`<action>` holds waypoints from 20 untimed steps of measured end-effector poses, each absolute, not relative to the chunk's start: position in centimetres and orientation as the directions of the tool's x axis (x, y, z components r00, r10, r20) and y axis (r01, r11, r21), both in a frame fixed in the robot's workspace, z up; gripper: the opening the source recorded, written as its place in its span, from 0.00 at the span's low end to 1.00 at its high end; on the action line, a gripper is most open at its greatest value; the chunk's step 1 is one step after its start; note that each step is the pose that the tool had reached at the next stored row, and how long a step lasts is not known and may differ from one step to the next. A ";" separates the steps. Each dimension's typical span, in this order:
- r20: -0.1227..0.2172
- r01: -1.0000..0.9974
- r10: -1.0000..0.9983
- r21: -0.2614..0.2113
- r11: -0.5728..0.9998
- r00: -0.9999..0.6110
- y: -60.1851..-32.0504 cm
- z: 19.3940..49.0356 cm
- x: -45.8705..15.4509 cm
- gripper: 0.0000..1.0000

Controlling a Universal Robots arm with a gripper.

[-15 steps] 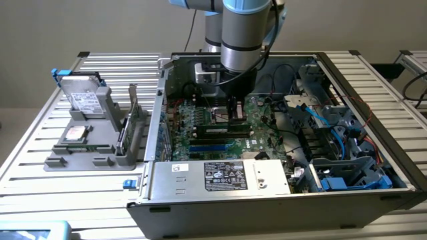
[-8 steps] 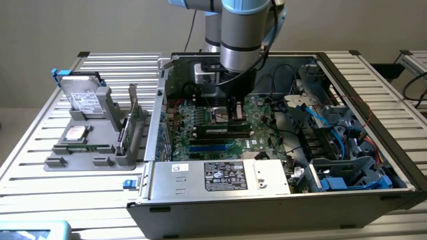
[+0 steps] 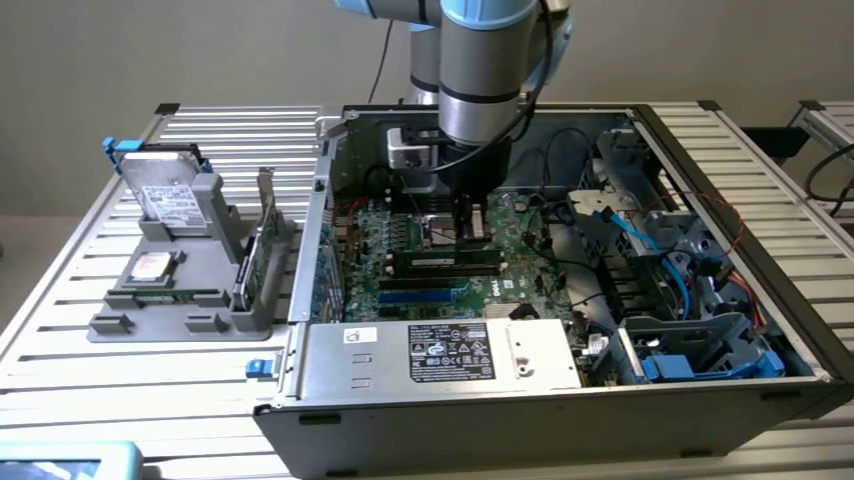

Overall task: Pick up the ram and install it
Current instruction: 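Insert the ram into the slot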

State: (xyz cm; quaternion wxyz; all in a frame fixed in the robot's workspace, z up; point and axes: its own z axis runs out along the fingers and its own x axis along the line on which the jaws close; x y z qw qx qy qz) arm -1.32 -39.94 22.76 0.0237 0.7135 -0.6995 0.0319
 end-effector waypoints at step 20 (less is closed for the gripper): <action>0.081 -1.000 -0.997 -0.020 -0.020 0.019 -39.9 22.6 -1.5 0.13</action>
